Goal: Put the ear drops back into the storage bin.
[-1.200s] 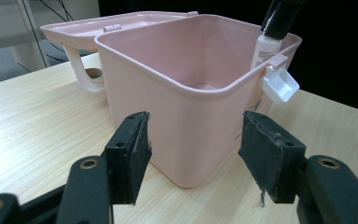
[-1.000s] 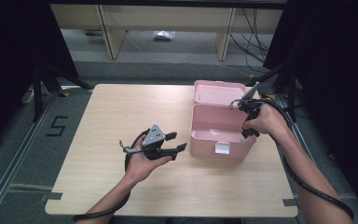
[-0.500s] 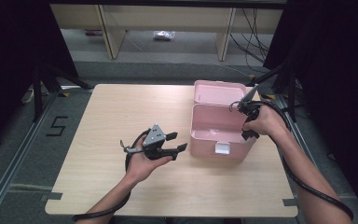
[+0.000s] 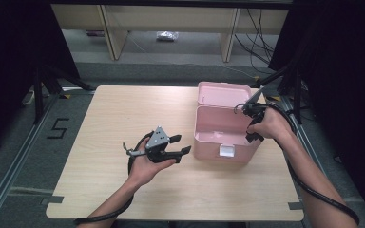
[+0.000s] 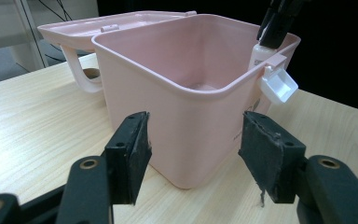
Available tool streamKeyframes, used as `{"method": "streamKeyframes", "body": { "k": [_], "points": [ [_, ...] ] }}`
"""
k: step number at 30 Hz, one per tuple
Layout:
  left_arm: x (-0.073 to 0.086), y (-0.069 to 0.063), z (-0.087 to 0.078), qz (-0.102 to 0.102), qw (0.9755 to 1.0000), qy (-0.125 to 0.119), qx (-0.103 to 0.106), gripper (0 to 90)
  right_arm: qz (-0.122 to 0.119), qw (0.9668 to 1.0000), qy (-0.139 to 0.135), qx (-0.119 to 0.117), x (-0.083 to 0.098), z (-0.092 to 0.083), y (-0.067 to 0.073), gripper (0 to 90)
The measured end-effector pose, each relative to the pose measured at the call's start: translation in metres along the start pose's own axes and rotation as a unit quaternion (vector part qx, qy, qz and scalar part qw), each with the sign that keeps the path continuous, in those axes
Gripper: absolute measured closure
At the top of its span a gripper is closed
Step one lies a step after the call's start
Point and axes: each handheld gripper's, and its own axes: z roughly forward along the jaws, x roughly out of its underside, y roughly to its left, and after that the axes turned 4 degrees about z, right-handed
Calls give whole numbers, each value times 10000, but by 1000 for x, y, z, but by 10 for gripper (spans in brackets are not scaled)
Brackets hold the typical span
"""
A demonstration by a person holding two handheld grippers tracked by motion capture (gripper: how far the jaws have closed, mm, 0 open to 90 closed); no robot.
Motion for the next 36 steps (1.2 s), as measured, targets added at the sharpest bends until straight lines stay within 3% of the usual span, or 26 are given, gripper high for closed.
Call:
{"method": "streamKeyframes", "body": {
  "k": [13,36],
  "points": [
    [2,0,0,-26,10000,-1,-5,412,52,9999,-115,-39,2,8,-1,718],
    [3,0,0,-20,10000,4,1,412,108,9999,-91,-51,2,15,0,717]
  ]
}}
